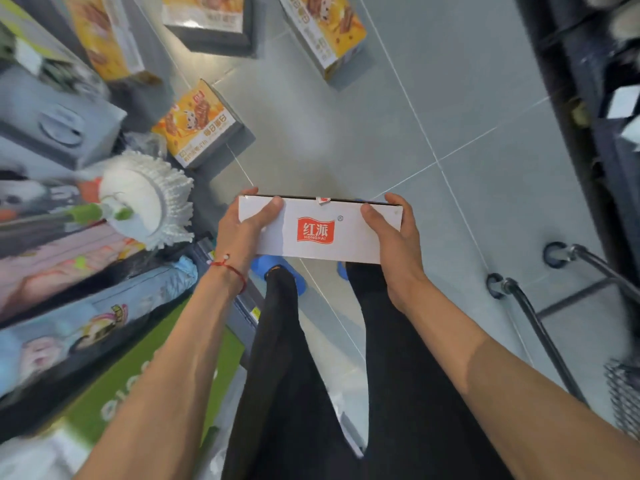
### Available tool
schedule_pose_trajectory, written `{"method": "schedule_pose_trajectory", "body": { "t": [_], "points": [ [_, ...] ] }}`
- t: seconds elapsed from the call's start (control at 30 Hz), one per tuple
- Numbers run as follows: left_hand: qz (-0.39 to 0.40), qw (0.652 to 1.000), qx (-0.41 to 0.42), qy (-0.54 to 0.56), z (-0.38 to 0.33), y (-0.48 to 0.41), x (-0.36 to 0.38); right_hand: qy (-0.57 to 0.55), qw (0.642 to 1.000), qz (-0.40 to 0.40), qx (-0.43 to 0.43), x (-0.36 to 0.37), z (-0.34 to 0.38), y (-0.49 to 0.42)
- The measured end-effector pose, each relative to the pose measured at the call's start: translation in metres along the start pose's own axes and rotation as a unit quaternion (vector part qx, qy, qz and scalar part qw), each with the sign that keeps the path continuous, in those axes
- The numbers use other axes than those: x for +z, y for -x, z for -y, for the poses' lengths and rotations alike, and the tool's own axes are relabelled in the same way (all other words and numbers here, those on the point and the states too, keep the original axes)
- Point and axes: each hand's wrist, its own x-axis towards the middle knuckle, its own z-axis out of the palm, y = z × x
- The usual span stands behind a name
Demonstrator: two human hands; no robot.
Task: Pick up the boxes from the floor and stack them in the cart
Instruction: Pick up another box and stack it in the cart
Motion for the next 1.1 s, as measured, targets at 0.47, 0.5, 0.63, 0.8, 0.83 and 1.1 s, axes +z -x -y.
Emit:
{"method": "schedule_pose_trajectory", "body": {
  "t": [0.47,0.5,0.63,0.8,0.83,1.1],
  "points": [
    [0.076,0.981,0.116,-0.134,-0.075,0.135,-0.003,-0.136,0.983,-0.125,-0.023,-0.047,0.027,0.156],
    [0.088,0.977,0.125,-0.148,-0.079,0.142,-0.001,-0.151,0.979,-0.138,-0.020,-0.049,0.026,0.165],
    [0.136,0.955,0.167,-0.204,-0.093,0.170,0.012,-0.219,0.957,-0.190,-0.008,-0.059,0.013,0.198],
    [0.191,0.916,0.214,-0.279,-0.093,0.211,0.043,-0.302,0.925,-0.232,-0.002,-0.087,-0.013,0.235],
    [0.203,0.910,0.218,-0.290,-0.091,0.221,0.051,-0.320,0.917,-0.236,-0.006,-0.096,-0.017,0.243],
    [0.275,0.854,0.260,-0.358,-0.054,0.308,0.139,-0.427,0.851,-0.305,-0.020,-0.185,-0.074,0.306]
  ]
}}
